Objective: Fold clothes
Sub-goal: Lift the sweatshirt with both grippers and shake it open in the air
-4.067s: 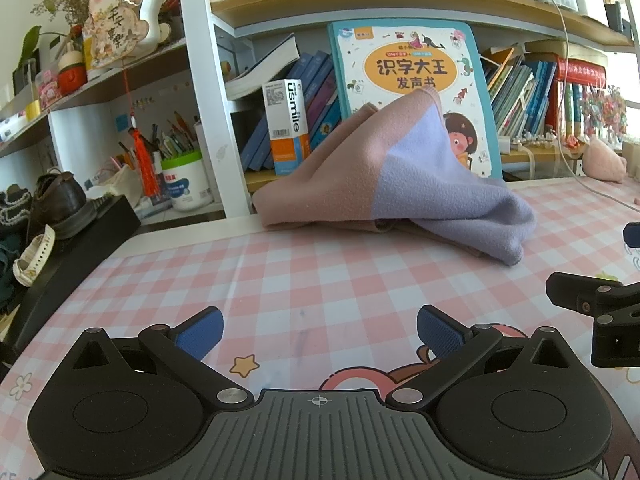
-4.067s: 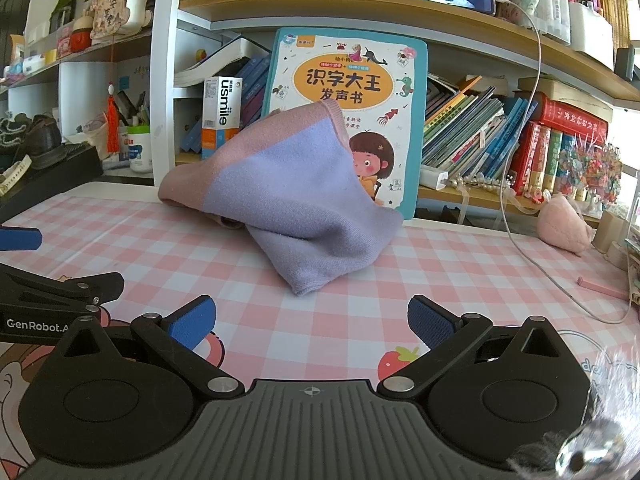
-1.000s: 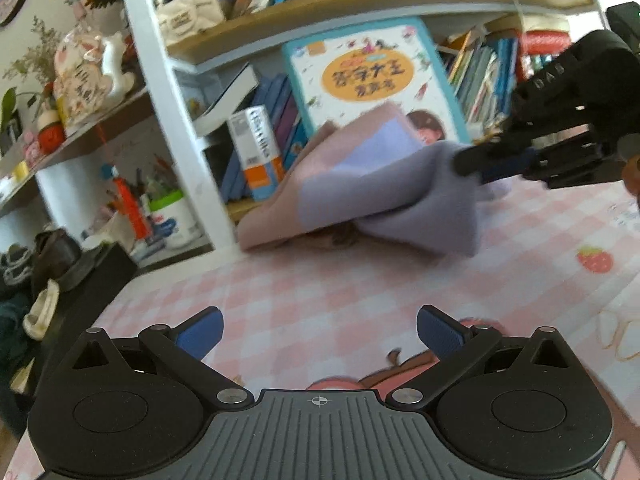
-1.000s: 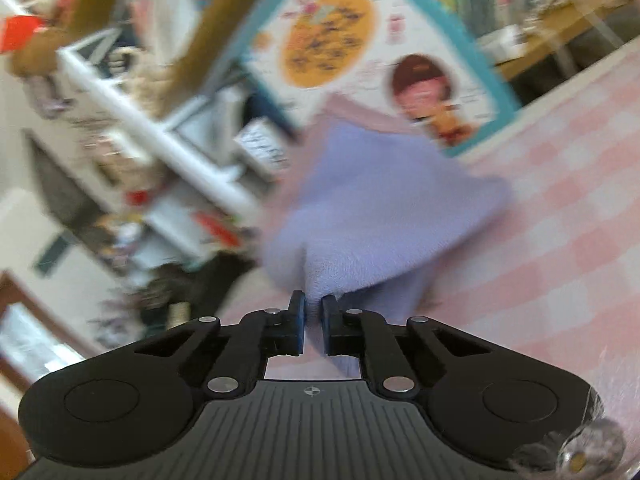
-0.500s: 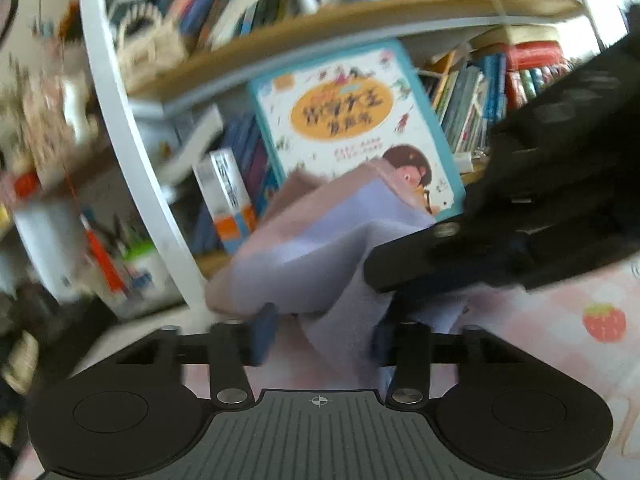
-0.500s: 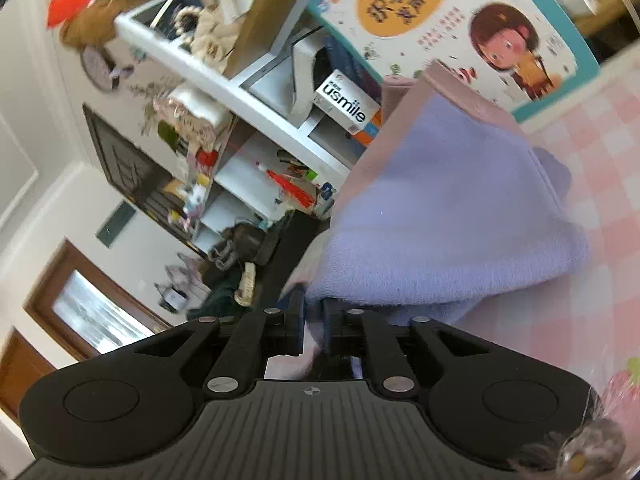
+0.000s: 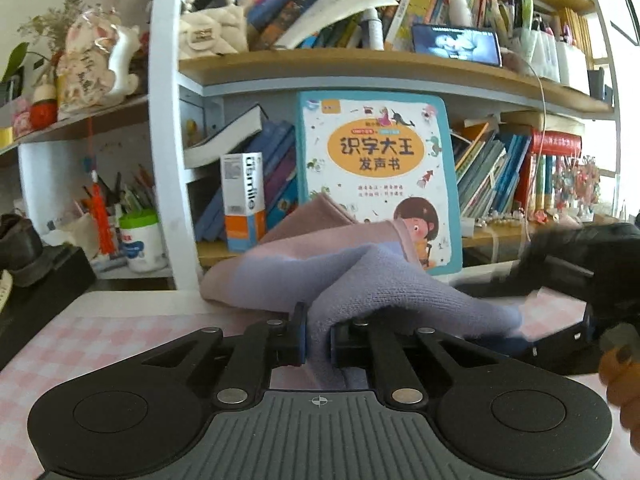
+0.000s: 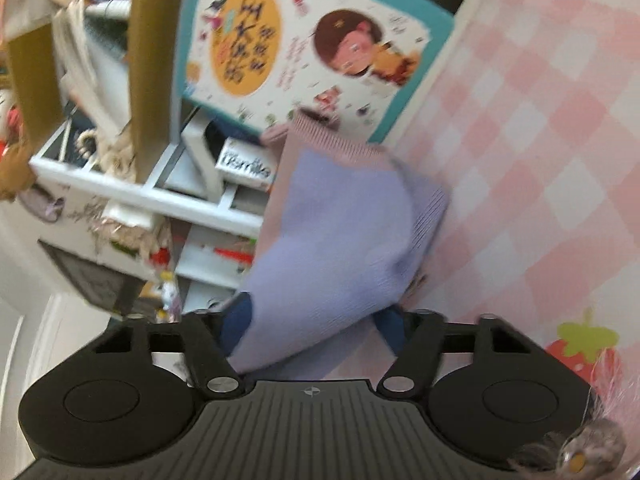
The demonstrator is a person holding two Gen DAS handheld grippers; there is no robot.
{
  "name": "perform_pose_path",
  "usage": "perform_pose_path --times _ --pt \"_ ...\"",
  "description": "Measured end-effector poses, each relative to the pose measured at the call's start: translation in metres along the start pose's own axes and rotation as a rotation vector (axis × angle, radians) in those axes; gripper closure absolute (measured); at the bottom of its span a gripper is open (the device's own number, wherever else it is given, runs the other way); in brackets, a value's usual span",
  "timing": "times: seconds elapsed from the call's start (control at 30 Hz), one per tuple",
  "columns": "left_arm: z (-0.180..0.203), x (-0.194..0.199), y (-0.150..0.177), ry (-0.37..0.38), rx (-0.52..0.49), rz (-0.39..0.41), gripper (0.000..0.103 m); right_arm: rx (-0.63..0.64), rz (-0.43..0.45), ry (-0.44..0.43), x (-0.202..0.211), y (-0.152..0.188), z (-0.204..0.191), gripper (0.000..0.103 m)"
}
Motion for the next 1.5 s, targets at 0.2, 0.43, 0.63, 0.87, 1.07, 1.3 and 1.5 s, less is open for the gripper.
perform_pose_path --times 0.2,0.43,0.63,0.87,1.07,1.3,1.5 --pt "-0.004 0.025 0.001 0.009 -0.006 0.015 0.094 0.159 0.054 -0.046 0.019 0.005 -0.032 0.091" --pt "0.007 0.106 -0.057 0.25 -0.026 0.291 0.095 0.481 0.342 -0.269 0.107 0.013 -0.141 0.092" --pt "-0.008 0.177 -0.085 0.603 0.061 0.538 0.094 0.825 0.51 -0.415 0.17 0.037 -0.247 0.092" --pt "-0.033 0.142 -0.053 0.678 0.174 0.283 0.094 0.917 0.397 -0.26 0.121 0.042 -0.251 0.092" --pt "-0.059 0.072 0.018 0.436 0.179 -0.1 0.094 0.723 0.101 -0.009 -0.005 0.033 -0.153 0.092" --pt "-0.082 0.051 0.039 0.276 0.185 -0.16 0.089 0.802 -0.075 0.177 -0.105 0.046 -0.115 0.092" --pt "-0.093 0.052 0.035 0.203 0.193 -0.105 0.085 0.828 -0.156 0.326 -0.154 0.039 -0.098 0.085"
Point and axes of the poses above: each gripper's, at about its wrist camera, not at the fingertips, and x roughly against the way its jaws point, z to its right, y to its underside, the point moved 1 cm from there along -x, roughly the way its jaws point, and after that the axes turned 2 degrees about -y, right-handed, at the moved point
